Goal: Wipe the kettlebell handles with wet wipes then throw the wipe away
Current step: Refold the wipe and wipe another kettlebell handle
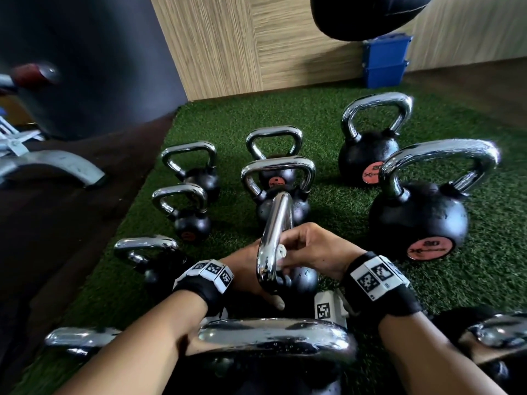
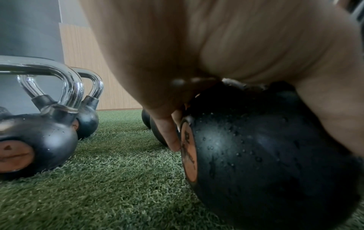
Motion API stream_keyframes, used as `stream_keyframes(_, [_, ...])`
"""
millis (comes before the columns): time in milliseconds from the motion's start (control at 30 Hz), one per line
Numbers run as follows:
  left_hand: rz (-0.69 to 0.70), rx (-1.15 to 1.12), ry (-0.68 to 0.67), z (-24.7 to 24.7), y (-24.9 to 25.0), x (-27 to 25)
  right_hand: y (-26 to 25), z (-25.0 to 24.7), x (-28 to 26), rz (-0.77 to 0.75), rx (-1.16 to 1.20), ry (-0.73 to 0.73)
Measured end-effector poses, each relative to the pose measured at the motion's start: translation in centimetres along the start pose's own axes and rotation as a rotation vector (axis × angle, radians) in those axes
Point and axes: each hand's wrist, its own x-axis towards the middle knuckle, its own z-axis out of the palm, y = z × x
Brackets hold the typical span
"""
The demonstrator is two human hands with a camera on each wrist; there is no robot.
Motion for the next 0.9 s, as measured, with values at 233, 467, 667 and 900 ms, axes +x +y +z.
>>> stream_keyframes(233, [-0.039, -0.066, 0.017, 0.0, 0.0, -0.3, 0.2, 0.4, 1.3, -0.029, 0.15, 0.222])
stream_keyframes(467, [-0.152, -0.065, 0.047, 0.3, 0.2, -0.5, 0.1, -0.5, 1.6, -0.002, 0.052, 0.335])
stream_keyframes(667, [-0.268, -0.07, -0.007, 0.0, 0.5, -0.8, -0.9, -0.7, 2.0, -0.111, -0.288, 0.678])
stream_keyframes(900, [-0.313, -0.097, -0.033, -0.2, 1.2, -1.0, -1.8, -1.1, 2.2, -0.13, -0.693, 0.752])
